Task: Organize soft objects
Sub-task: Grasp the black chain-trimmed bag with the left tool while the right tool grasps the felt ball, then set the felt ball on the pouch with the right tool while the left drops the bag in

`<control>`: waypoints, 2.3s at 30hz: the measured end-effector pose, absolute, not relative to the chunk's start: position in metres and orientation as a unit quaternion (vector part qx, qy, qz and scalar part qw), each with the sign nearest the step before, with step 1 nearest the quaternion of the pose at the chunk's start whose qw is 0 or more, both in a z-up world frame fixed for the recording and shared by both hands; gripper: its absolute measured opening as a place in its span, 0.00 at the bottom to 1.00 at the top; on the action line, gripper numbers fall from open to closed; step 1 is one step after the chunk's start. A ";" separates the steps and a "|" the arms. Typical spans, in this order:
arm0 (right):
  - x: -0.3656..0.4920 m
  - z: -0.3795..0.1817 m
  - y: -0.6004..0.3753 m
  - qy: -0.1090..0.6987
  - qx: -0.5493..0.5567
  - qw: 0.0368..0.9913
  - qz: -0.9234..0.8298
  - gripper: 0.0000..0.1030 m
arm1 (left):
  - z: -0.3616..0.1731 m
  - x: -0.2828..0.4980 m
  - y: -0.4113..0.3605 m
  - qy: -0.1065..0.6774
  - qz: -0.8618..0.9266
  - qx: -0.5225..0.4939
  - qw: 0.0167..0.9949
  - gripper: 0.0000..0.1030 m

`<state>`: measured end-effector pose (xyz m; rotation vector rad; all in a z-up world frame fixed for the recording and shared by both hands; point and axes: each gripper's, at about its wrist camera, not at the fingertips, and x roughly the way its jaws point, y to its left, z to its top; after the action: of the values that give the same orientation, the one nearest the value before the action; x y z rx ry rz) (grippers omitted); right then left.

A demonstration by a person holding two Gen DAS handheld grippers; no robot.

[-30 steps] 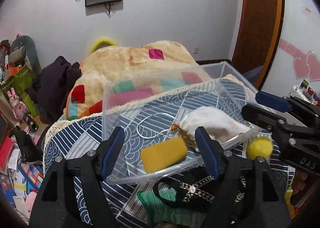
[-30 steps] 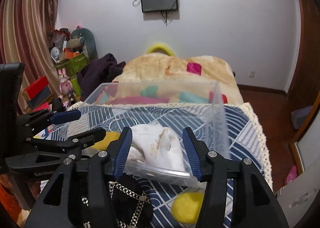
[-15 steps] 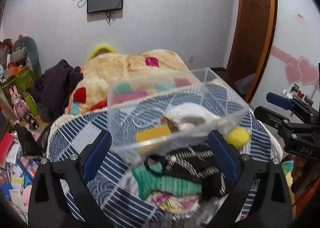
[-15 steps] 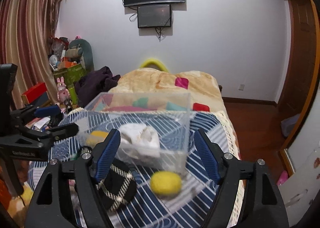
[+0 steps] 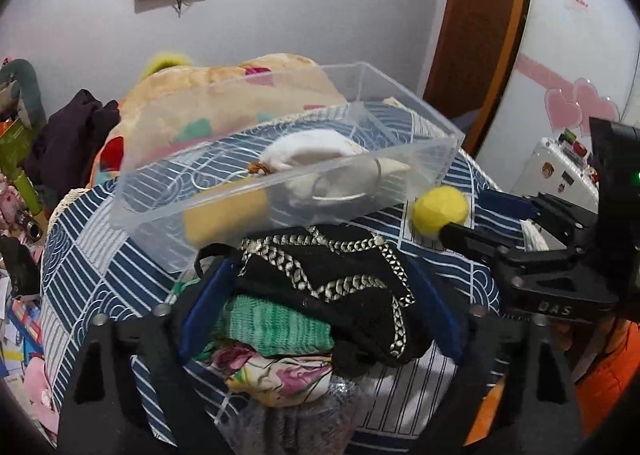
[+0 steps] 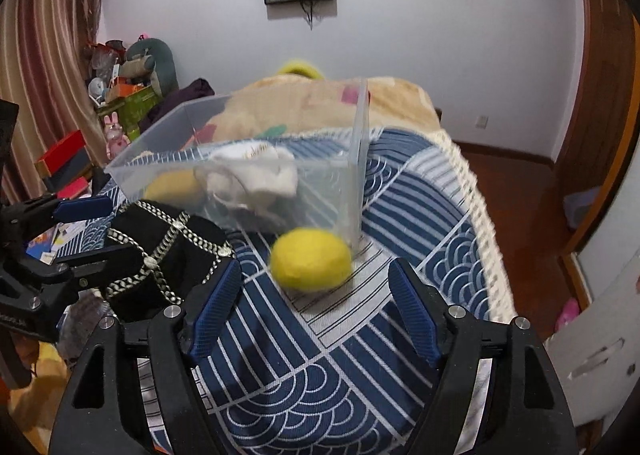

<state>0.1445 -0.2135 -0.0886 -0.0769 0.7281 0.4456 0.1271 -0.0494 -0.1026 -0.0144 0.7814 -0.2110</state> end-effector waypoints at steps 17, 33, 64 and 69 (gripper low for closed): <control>0.130 -0.085 -0.210 0.347 -0.011 0.906 0.242 0.41 | -0.085 0.108 -0.052 0.340 -0.146 -0.009 0.929 0.13; 0.122 -0.040 -0.207 0.280 -0.010 0.923 0.265 0.41 | -0.022 0.090 -0.026 0.255 -0.140 -0.052 0.955 0.11; 0.202 -0.064 -0.134 0.334 -0.018 0.897 0.288 0.41 | -0.072 0.201 0.031 0.314 -0.042 -0.072 0.946 0.11; 0.203 -0.069 -0.126 0.341 -0.036 0.896 0.282 0.41 | -0.086 0.207 0.026 0.336 -0.038 -0.048 0.940 0.15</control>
<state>0.2034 -0.1263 -0.0690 -0.0741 0.7075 0.5850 0.2075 0.0260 -0.0858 -0.0986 0.6857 -0.0772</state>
